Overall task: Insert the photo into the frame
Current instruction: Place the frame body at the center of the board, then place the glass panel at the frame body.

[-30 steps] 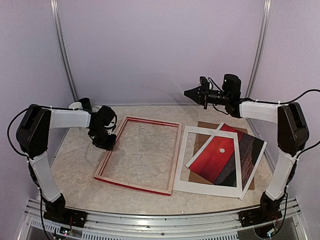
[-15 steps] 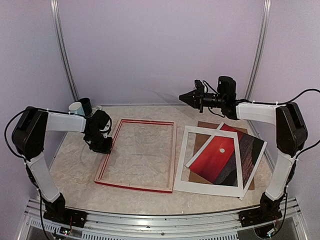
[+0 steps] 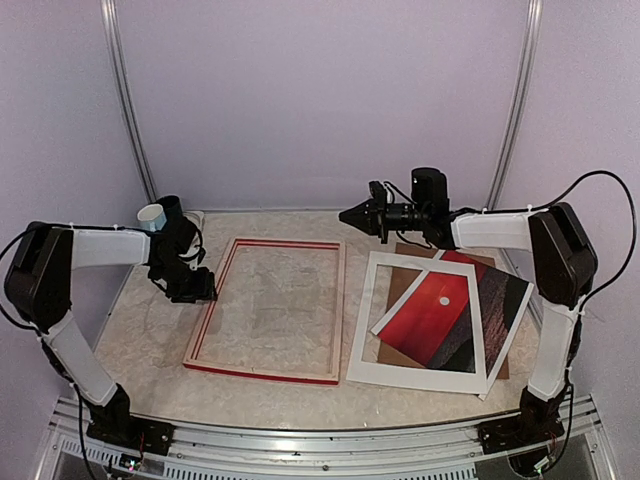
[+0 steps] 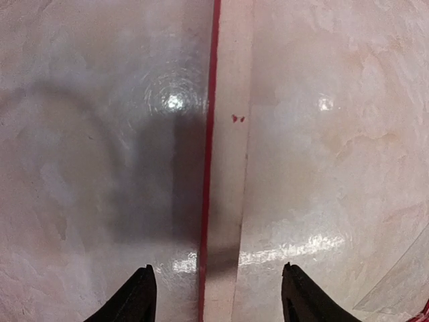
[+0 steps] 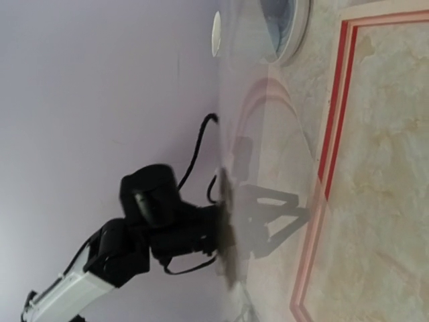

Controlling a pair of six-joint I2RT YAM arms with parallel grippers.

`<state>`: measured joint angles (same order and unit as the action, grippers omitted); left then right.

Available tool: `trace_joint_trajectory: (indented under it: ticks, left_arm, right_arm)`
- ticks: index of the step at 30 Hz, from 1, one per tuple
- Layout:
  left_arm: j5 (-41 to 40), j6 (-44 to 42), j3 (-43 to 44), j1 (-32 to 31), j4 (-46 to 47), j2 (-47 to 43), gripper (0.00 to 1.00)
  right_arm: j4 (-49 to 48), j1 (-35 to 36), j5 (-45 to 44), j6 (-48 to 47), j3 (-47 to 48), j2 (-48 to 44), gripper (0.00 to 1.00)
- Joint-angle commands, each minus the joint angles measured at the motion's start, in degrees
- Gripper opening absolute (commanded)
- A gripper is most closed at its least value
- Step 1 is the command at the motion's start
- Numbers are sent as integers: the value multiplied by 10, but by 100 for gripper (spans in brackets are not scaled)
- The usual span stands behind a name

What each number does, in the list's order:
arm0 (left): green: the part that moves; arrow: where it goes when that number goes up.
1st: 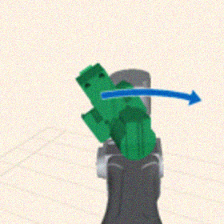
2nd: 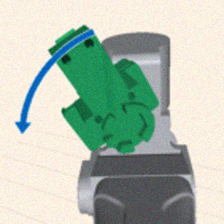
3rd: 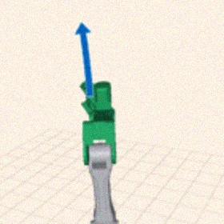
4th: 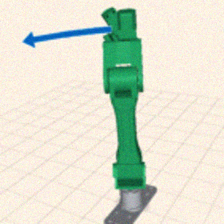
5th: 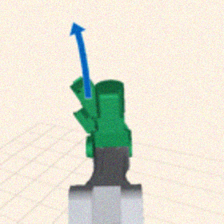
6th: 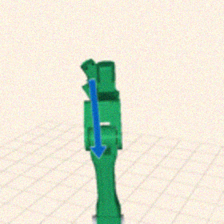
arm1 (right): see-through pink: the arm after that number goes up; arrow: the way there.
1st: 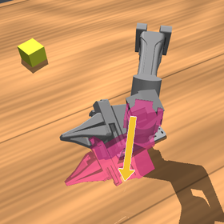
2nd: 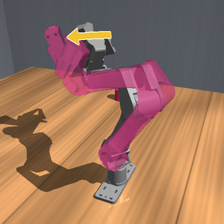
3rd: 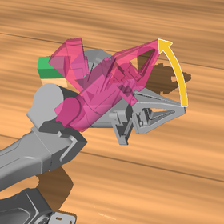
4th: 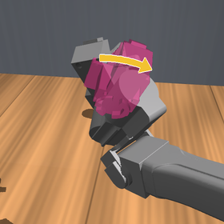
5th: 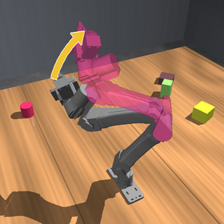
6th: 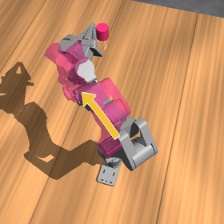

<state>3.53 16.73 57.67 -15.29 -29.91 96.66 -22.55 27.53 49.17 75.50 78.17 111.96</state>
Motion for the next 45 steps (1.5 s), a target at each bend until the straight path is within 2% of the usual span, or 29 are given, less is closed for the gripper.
trace_joint_trajectory:
  ticks: [1, 4, 7, 8, 9, 22, 27, 38, 45]
  left_arm:
    - [35, 20, 5, 3, 16, -43, 69]
    - [26, 34, 0, 7, 24, -64, 84]
    - [18, 46, -10, 22, 33, -92, 92]
    - [18, 50, -15, 28, 37, -102, 98]
    - [19, 54, -21, 34, 41, -109, 99]
    - [16, 90, -101, 92, 101, -214, 99]
    - [16, 95, -108, 104, 104, -219, 99]
    - [6, 103, -125, 115, 114, -229, 99]
    - [10, 105, -129, 117, 120, -220, 99]
  right_arm:
    - [-35, 10, -16, 25, 19, 0, 0]
    - [-42, 18, -27, 39, 15, -1, 0]
    - [-70, 29, -34, 63, 15, 1, 0]
    - [-72, 33, -37, 68, 18, 2, 0]
    - [-72, 38, -41, 71, 24, 3, 0]
    - [-114, 81, -71, 118, 45, 16, 0]
    - [-177, 87, -72, 162, 29, 33, 0]
    - [-231, 111, -93, 190, -11, 58, 0]
    - [-233, 125, -89, 193, 6, 67, 0]
